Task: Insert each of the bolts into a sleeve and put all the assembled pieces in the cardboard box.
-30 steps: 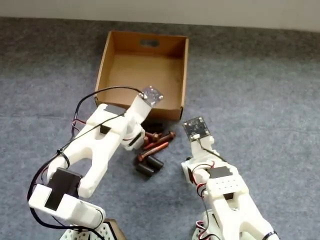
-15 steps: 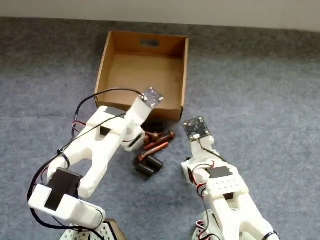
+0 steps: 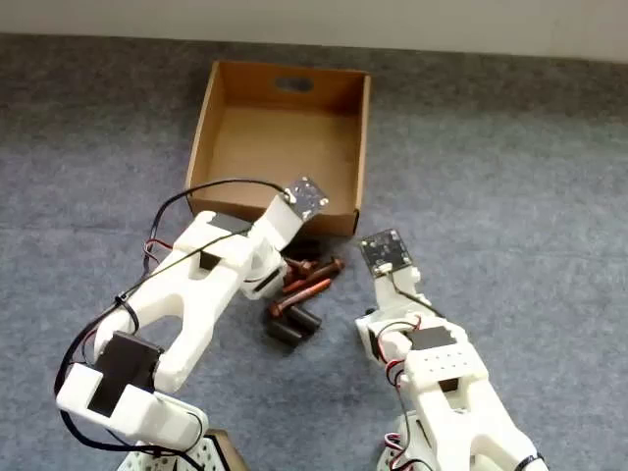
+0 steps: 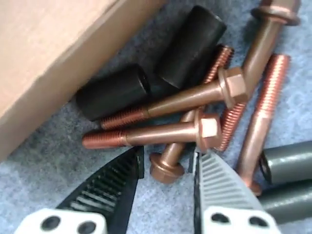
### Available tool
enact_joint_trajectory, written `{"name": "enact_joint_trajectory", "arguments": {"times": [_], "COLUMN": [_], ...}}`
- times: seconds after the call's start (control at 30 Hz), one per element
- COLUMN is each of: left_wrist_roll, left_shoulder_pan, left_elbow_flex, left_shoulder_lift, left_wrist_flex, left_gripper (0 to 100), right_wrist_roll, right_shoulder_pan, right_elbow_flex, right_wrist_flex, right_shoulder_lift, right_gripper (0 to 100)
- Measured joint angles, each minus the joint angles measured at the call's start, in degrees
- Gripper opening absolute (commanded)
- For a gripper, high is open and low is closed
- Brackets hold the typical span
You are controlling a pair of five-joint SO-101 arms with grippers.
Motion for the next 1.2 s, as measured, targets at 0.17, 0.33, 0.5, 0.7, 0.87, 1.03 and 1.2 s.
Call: {"name": "enact_joint_trajectory", "arguments": {"times": [0.17, 0.33, 0.5, 0.7, 0.87, 1.03, 1.2], "left_wrist_roll": [-0.35, -0.44, -2.90, -12.04, -19.78, -29.80, -41.23], "left_shoulder_pan": [0.53, 0.53, -2.29, -12.13, -20.84, -29.54, -36.92], "left_elbow_flex": [0.18, 0.09, -0.44, -0.09, -0.09, -1.14, -2.99], "left_shoulder_lift": [0.00, 0.00, 0.00, -0.09, -0.18, -0.79, -7.74], "left_wrist_flex": [0.09, 2.64, 7.21, 12.66, 14.24, 17.76, 24.00], "left_gripper": [1, 1, 1, 1, 1, 1, 1], "right_wrist_roll": [0.00, 0.00, 0.00, 0.00, 0.00, 0.00, 0.00], "right_shoulder_pan": [0.00, 0.00, 0.00, 0.00, 0.00, 0.00, 0.00], "right_elbow_flex": [0.00, 0.00, 0.00, 0.00, 0.00, 0.00, 0.00], "right_wrist_flex": [0.00, 0.00, 0.00, 0.00, 0.00, 0.00, 0.00], "right_shoulder_lift": [0.00, 0.00, 0.00, 0.00, 0.00, 0.00, 0.00], "right_gripper": [0.7, 0.7, 0.7, 0.7, 0.7, 0.7, 0.7]}}
